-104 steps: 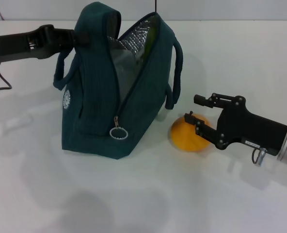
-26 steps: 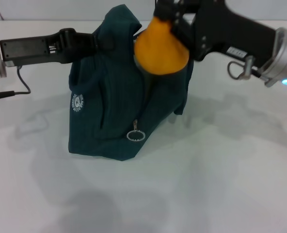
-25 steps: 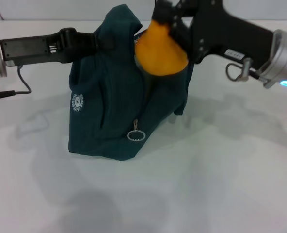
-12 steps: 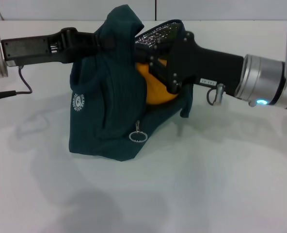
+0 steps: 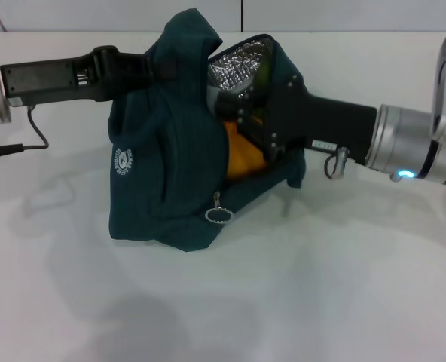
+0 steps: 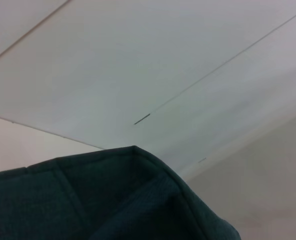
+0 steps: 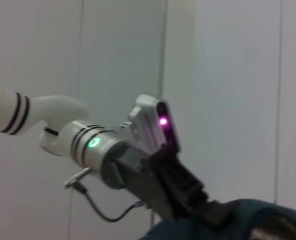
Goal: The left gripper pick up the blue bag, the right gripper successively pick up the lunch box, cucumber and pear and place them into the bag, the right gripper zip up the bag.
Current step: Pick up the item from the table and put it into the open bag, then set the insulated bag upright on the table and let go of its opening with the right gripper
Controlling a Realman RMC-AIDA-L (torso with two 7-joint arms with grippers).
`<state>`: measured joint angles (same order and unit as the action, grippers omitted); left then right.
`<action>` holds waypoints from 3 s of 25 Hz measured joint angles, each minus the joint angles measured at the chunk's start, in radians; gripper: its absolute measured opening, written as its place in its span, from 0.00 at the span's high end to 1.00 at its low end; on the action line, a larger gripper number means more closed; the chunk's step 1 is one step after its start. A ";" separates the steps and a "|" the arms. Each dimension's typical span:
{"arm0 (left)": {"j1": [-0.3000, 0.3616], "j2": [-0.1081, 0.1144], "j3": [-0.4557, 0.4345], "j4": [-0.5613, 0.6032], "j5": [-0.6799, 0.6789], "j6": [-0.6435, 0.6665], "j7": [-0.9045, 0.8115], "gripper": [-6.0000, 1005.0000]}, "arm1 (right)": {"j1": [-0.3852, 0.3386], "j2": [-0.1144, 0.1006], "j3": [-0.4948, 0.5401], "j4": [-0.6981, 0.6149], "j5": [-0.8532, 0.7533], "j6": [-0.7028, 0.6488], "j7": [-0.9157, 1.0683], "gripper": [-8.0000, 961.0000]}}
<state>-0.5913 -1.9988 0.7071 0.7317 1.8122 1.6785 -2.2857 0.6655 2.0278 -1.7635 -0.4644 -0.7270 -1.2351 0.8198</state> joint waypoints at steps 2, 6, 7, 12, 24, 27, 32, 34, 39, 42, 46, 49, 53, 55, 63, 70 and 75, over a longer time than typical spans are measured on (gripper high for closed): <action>0.000 0.000 0.000 0.000 0.000 0.006 0.000 0.93 | -0.006 0.000 0.016 -0.007 0.012 0.004 -0.001 0.95; 0.001 -0.003 0.000 0.000 0.000 0.013 0.000 0.93 | -0.005 0.000 0.052 -0.026 0.024 0.003 -0.019 0.95; 0.001 -0.004 0.000 0.000 0.000 0.013 0.000 0.93 | 0.000 0.000 0.058 -0.027 0.027 0.001 -0.023 0.95; 0.001 -0.005 0.000 0.000 0.000 0.013 0.000 0.93 | 0.029 0.000 0.032 -0.022 0.032 -0.002 -0.017 0.95; 0.005 -0.006 0.000 0.000 0.001 0.014 0.000 0.93 | -0.004 0.000 -0.073 -0.008 0.033 0.006 -0.017 0.95; 0.003 -0.005 0.000 0.000 0.001 0.014 0.000 0.93 | -0.019 -0.002 -0.068 -0.008 0.033 0.025 -0.017 0.95; 0.002 -0.004 0.000 0.000 0.001 0.014 0.000 0.93 | -0.025 -0.005 -0.065 -0.002 0.033 0.064 -0.018 0.95; 0.002 -0.003 0.000 0.000 0.001 0.014 0.000 0.93 | -0.026 -0.005 -0.068 -0.001 0.033 0.066 -0.017 0.95; 0.001 -0.001 -0.001 0.000 0.001 0.014 -0.005 0.93 | -0.026 -0.004 -0.070 -0.012 0.033 0.060 -0.015 0.95; -0.001 0.000 -0.002 0.000 0.001 0.013 -0.006 0.93 | -0.027 -0.001 -0.072 -0.020 0.032 0.050 -0.020 0.89; -0.001 0.000 -0.003 0.000 0.001 0.011 -0.004 0.93 | -0.050 0.000 -0.057 -0.039 0.039 0.004 -0.051 0.79; -0.001 0.000 -0.003 0.000 0.001 0.008 0.000 0.93 | -0.109 0.000 -0.004 -0.059 0.042 -0.076 -0.124 0.68; -0.001 0.000 -0.005 0.000 0.004 0.006 0.001 0.92 | -0.183 -0.001 0.101 -0.067 0.043 -0.184 -0.173 0.49; 0.000 0.000 -0.005 0.000 0.005 0.005 0.002 0.92 | -0.208 -0.004 0.147 -0.063 0.043 -0.214 -0.175 0.42; 0.002 0.000 -0.004 0.000 0.006 0.004 0.002 0.92 | -0.228 -0.012 0.180 -0.050 0.036 -0.200 -0.169 0.20; 0.017 0.002 -0.006 0.000 0.009 0.003 0.002 0.92 | -0.242 -0.009 0.247 -0.028 0.042 -0.190 -0.177 0.16; 0.034 0.008 -0.006 0.000 0.010 0.002 0.002 0.92 | -0.263 -0.012 0.366 -0.022 0.040 -0.155 -0.212 0.17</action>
<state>-0.5569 -1.9905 0.7009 0.7318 1.8225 1.6809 -2.2840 0.4029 2.0159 -1.3976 -0.4861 -0.6872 -1.3897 0.6076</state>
